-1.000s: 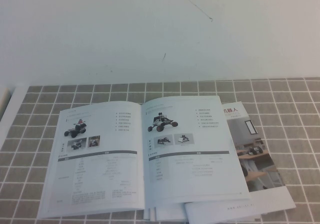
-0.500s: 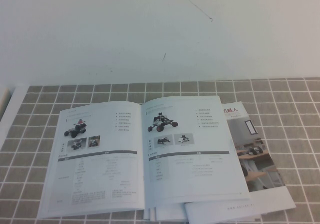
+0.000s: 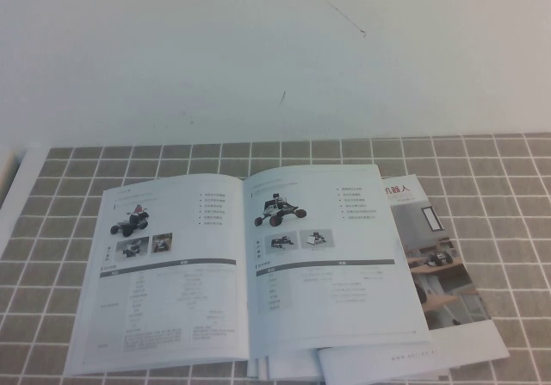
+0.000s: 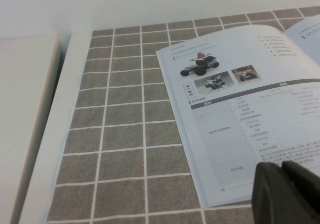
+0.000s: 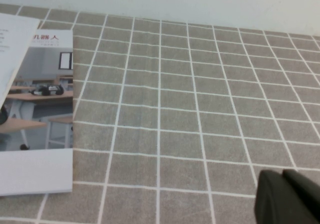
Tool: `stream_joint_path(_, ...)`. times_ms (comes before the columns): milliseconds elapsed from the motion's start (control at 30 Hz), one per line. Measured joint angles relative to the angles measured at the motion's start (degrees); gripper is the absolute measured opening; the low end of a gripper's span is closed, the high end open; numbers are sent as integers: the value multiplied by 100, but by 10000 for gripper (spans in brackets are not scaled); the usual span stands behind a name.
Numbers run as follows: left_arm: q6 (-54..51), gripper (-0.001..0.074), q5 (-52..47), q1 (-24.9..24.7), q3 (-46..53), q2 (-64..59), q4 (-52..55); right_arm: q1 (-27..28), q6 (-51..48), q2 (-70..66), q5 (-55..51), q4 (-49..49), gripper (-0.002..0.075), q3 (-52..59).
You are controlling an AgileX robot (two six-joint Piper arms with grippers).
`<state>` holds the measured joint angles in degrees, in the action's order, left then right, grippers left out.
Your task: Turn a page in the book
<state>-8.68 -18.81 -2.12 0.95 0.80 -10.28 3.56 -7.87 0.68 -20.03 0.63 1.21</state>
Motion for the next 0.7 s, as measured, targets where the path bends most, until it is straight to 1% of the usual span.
stream_joint_path(367,-14,-4,-10,0,0,0,-209,0,0,0,0,-408,-3,0)
stream_joint_path(700,-706,-4,-9,0,0,0,-236,0,0,0,0,-408,-3,0)
